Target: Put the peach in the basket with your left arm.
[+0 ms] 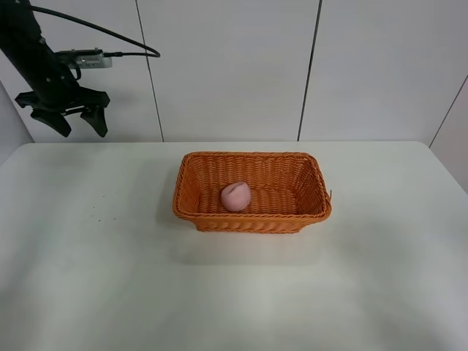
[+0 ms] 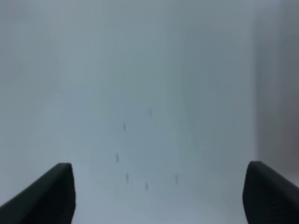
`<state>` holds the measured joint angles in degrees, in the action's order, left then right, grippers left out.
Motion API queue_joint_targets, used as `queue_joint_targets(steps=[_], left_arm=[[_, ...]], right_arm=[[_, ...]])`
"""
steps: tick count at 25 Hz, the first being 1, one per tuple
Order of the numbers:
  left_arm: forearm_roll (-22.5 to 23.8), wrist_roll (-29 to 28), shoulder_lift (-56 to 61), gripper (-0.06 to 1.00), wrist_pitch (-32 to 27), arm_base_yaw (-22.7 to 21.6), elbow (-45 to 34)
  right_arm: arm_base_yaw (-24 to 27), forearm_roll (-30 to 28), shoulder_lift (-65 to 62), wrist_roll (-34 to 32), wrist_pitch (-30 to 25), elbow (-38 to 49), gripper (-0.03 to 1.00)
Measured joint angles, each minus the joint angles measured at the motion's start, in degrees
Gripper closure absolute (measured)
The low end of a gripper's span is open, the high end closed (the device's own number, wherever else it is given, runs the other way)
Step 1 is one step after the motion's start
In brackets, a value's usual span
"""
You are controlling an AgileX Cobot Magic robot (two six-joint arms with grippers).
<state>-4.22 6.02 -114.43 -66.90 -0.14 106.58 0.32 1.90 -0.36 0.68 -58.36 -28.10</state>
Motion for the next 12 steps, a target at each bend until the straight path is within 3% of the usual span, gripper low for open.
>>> queue_joint_targets(steps=[12], left_arm=[[0.0,-0.1,40.0,0.19,0.1,0.0,-43.0]], right_arm=[[0.0,0.0,0.0,0.0,0.0,0.0,0.27]])
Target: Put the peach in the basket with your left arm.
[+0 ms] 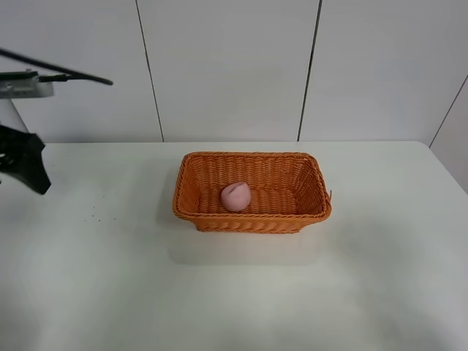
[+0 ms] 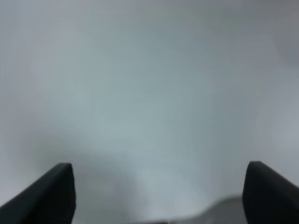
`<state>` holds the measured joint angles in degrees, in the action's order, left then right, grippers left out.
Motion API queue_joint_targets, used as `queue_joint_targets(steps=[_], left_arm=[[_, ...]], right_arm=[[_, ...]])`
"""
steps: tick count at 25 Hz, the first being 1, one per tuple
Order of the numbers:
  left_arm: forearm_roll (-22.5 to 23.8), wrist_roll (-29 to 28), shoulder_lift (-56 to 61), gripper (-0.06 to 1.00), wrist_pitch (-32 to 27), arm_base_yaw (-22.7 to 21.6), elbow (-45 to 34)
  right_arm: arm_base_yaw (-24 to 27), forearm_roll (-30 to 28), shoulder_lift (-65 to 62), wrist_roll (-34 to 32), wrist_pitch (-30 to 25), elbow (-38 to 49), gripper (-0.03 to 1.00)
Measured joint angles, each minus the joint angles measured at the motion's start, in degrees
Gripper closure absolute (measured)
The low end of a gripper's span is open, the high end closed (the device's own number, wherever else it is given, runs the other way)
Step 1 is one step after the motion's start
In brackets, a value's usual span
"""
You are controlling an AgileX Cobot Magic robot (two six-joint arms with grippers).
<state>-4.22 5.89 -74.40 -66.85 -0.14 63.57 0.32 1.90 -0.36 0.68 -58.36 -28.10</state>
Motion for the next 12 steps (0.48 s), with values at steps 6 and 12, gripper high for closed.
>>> queue_joint_targets(steps=[6,12], left_arm=[[0.0,0.0,22.1,0.19,0.0,0.0,-19.5],[0.0,0.0,43.9,0.19,4.2,0.0,-33.3]], right_arm=[[0.0,0.0,0.0,0.0,0.0,0.0,0.27],[0.0,0.0,0.0,0.0,0.0,0.0,0.27]])
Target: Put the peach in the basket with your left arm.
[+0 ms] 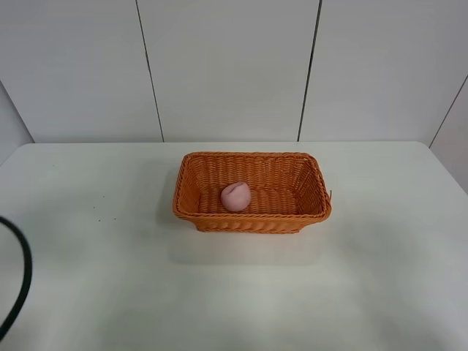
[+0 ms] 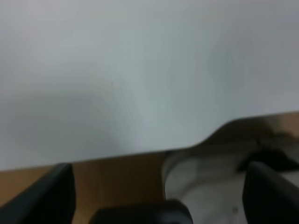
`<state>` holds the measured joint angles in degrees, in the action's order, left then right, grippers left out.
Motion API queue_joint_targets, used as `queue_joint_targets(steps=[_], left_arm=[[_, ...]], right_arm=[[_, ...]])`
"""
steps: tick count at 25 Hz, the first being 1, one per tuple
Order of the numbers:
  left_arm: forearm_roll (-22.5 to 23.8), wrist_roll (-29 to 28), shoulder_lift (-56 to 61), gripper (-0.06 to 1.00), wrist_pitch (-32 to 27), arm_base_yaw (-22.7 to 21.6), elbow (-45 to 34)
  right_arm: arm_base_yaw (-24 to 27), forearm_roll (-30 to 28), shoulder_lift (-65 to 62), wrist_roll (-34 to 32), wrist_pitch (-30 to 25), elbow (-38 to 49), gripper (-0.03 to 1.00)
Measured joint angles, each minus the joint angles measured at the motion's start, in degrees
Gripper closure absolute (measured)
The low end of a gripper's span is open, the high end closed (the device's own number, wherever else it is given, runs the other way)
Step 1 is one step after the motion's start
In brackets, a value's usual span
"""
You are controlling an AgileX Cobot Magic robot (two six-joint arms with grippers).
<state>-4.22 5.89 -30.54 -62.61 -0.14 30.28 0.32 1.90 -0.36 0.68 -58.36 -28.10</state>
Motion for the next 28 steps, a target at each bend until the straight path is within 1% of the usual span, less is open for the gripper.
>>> queue_joint_targets(steps=[5,11,20,24,28], left_arm=[[0.0,0.0,14.0,0.19,1.8,0.0,-1.4],[0.0,0.0,23.3,0.19,1.9,0.0,-1.4],[0.1,-0.5,30.7,0.19,2.1,0.0,-1.5],[1.3,-1.4,30.7,0.19,2.1,0.0,-1.5],[1.5,-1.6,30.7,0.19,2.1,0.0,-1.5]], right_arm=[[0.0,0.0,0.0,0.0,0.0,0.0,0.27],[0.0,0.0,0.0,0.0,0.0,0.0,0.27],[0.0,0.0,0.0,0.0,0.0,0.0,0.27],[0.0,0.0,0.0,0.0,0.0,0.0,0.27],[0.0,0.0,0.0,0.0,0.0,0.0,0.27]])
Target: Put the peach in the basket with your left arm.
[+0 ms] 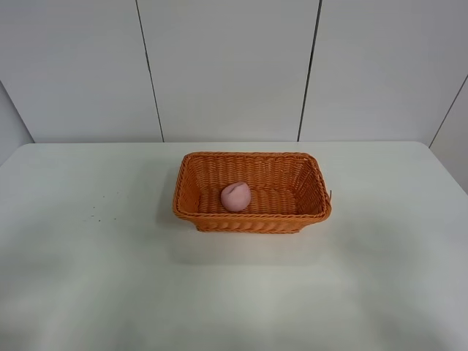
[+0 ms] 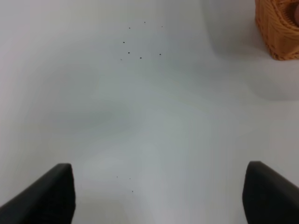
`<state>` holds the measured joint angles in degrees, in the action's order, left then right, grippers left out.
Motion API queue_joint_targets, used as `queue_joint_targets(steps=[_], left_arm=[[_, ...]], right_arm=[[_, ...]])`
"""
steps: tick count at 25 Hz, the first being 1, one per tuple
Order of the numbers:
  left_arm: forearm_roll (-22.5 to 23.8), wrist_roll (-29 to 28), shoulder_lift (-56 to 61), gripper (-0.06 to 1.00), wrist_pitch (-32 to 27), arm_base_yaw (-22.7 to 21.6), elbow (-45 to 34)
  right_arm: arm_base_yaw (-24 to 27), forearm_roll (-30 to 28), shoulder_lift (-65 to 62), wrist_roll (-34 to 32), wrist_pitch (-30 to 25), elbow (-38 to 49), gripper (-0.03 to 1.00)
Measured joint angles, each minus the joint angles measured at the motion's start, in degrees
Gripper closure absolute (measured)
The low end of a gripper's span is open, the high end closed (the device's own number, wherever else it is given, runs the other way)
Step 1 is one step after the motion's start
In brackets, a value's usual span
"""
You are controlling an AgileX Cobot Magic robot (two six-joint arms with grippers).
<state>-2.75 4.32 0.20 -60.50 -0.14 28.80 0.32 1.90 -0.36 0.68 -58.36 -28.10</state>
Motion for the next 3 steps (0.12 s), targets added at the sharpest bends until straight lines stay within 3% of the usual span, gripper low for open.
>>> queue_joint_targets(steps=[3], left_arm=[[0.0,0.0,0.0,0.19,0.0,0.0,0.0]], right_arm=[[0.0,0.0,0.0,0.0,0.0,0.0,0.27]])
